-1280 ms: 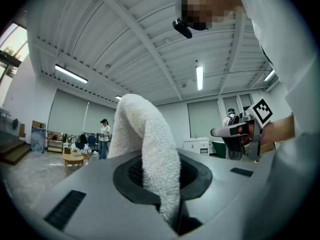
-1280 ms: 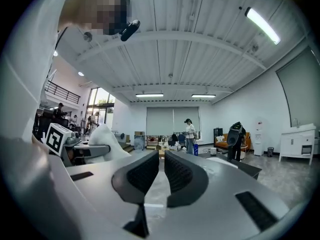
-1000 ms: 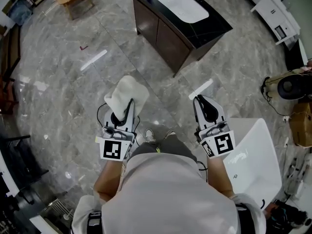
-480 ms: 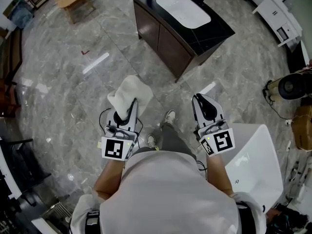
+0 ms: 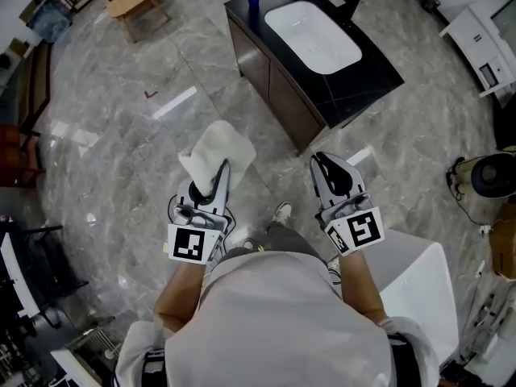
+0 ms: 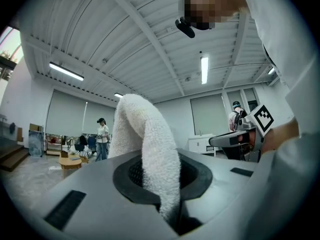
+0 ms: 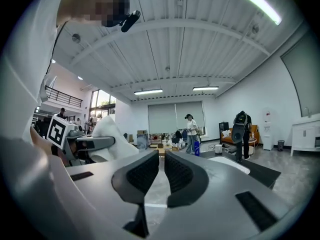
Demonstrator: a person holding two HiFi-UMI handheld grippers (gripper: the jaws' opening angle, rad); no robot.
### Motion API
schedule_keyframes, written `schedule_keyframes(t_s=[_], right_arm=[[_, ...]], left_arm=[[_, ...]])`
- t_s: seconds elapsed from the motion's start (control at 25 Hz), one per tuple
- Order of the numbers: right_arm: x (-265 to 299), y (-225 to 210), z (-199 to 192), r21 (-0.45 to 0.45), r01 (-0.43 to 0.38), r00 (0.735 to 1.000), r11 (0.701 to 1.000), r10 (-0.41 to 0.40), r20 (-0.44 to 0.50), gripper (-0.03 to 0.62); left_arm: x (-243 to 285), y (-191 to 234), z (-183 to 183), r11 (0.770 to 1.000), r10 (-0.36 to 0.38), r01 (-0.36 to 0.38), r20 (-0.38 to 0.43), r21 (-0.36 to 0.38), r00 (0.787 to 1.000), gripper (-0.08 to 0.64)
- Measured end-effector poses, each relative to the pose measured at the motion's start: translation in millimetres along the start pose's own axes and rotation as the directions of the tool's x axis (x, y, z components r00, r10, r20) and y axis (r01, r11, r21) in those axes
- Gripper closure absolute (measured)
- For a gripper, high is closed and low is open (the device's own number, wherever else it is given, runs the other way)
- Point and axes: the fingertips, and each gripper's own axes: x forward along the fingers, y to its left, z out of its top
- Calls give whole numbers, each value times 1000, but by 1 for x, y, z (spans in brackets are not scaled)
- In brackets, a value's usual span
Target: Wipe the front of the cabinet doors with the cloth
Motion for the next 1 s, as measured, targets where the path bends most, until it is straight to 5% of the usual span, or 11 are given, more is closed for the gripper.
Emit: schedule_keyframes(t_s=[0.48,0.8,1.0], right_arm=[[83,-65,13,31,-129,992,991,128,20,534],[122,-91,5,11,-17,1000,1000,18,-23,534],[168,-110,-28,-7,43,998,999,-43,-52,534]], left_arm=[[92,22,11,997,70,-71,21,15,997,497],[155,69,-13,1000,0,0,6,-9,1000,497],[202,108,-59,997,-72,71,-40,-22,997,497]])
